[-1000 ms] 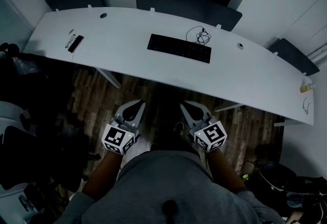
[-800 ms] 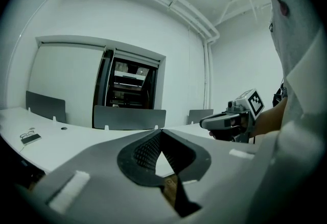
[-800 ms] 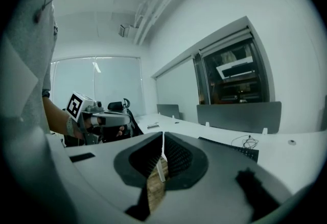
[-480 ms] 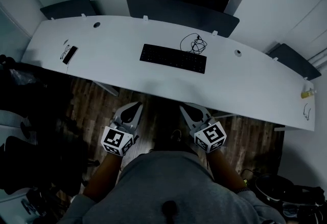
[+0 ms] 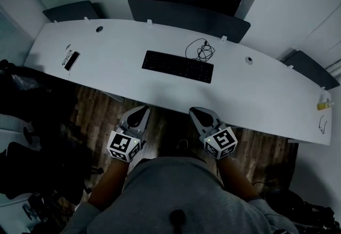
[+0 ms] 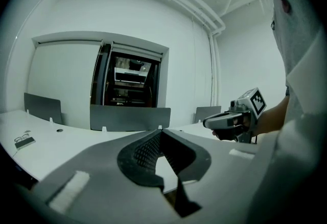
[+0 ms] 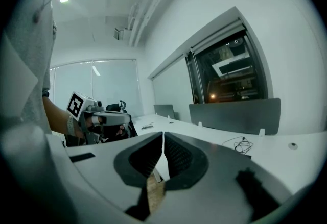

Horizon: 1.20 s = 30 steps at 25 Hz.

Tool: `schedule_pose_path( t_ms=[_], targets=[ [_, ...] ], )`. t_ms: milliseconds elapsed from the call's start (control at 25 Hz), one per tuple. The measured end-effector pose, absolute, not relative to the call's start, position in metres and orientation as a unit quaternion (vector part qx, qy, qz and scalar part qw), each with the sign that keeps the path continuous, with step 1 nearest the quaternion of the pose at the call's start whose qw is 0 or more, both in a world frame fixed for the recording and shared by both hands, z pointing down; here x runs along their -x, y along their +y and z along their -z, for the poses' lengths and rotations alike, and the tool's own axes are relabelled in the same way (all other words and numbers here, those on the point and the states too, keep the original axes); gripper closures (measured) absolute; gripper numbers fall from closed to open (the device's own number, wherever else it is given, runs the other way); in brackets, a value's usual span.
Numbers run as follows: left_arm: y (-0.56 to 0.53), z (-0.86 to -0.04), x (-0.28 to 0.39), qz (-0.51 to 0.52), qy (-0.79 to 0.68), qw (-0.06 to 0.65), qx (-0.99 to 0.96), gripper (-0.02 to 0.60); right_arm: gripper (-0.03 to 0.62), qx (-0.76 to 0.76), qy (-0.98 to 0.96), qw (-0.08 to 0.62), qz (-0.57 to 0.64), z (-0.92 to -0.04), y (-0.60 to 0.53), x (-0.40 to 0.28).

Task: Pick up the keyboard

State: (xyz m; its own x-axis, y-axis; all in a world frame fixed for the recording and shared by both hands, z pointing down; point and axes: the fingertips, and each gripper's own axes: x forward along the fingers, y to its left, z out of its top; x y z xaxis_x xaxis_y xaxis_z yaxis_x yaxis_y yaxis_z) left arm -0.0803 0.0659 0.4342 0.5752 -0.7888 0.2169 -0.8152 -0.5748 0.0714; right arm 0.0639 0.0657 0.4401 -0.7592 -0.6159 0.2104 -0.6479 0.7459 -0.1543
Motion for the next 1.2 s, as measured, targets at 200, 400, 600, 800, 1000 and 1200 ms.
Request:
schedule_pose_path(
  t_ms=[200,400,600,800,1000,1200],
  targets=[
    [0.052,-0.441,0.065,-0.089,-0.459,0.079,-0.881,0.577,0.574,-0.332,-0.934,0.078,-0.109,-0.448,0.049,-0.082],
    [0.042,-0.443,0.058,-0.095,-0.463,0.084,-0.877,0.577,0.574,-0.335,-0.933,0.078,-0.11,-0.448,0.036,-0.096],
    [0.026,-0.443,0.056,-0.097,-0.469,0.084,-0.874,0.577,0.574,-0.336,-0.932,0.078,-0.113,-0.45,0.022,-0.103],
    [0.011,-0.444,0.055,-0.101,-0.465,0.081,-0.876,0.575,0.574,-0.336,-0.931,0.082,-0.117,-0.456,0.01,-0.102],
    [-0.009,-0.46,0.06,-0.106,-0.457,0.093,-0.878,0.577,0.574,-0.348,-0.925,0.092,-0.122,-0.464,-0.008,-0.104],
    [-0.042,-0.472,0.068,-0.111,-0.437,0.101,-0.887,0.577,0.574,-0.369,-0.915,0.102,-0.129,-0.468,-0.033,-0.098]
  ],
)
